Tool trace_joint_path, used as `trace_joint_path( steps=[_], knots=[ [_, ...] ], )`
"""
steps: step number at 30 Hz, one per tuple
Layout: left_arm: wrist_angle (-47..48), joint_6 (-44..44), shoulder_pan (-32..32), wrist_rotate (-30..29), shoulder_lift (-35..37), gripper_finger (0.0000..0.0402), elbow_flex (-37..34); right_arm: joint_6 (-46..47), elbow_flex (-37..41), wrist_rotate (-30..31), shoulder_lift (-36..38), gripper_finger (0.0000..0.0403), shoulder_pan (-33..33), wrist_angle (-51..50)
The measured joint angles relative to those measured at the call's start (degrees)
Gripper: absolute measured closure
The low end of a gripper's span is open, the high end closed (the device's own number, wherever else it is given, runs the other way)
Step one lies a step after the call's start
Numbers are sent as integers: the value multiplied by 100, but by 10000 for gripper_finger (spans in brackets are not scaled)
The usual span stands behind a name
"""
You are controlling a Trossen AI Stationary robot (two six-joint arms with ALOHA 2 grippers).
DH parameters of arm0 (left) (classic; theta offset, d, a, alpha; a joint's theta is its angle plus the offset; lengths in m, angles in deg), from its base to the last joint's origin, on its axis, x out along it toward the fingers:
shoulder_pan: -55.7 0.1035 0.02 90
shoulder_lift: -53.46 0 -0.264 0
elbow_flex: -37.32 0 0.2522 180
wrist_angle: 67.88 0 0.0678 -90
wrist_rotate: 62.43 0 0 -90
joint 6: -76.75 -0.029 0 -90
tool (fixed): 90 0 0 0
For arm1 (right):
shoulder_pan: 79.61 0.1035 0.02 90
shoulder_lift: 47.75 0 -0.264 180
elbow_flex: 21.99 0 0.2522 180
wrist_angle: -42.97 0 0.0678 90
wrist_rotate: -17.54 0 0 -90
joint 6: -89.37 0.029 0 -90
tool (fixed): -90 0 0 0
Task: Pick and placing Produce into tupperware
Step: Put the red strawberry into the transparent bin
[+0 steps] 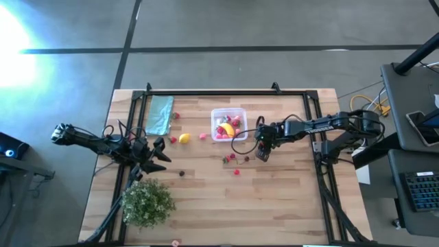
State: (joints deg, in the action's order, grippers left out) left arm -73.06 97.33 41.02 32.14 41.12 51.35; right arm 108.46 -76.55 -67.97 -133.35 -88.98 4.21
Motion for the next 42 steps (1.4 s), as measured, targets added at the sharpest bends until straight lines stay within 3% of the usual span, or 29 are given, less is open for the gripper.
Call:
trace_joint_path(
  steps=[6, 18, 34, 42],
  knots=[
    [0, -2, -2, 0, 0, 246, 0, 1, 0, -115, 0, 267, 2, 15],
    [1, -2, -2, 6, 0, 246, 0, 4, 20, -28, 0, 209, 26, 22],
    [2, 0, -1, 24, 0, 246, 0, 64, 50, 415, 0, 258, 24, 38],
    [2, -1, -1, 22, 0, 246, 0, 563, 22, 497, 0, 275, 22, 57]
  ],
)
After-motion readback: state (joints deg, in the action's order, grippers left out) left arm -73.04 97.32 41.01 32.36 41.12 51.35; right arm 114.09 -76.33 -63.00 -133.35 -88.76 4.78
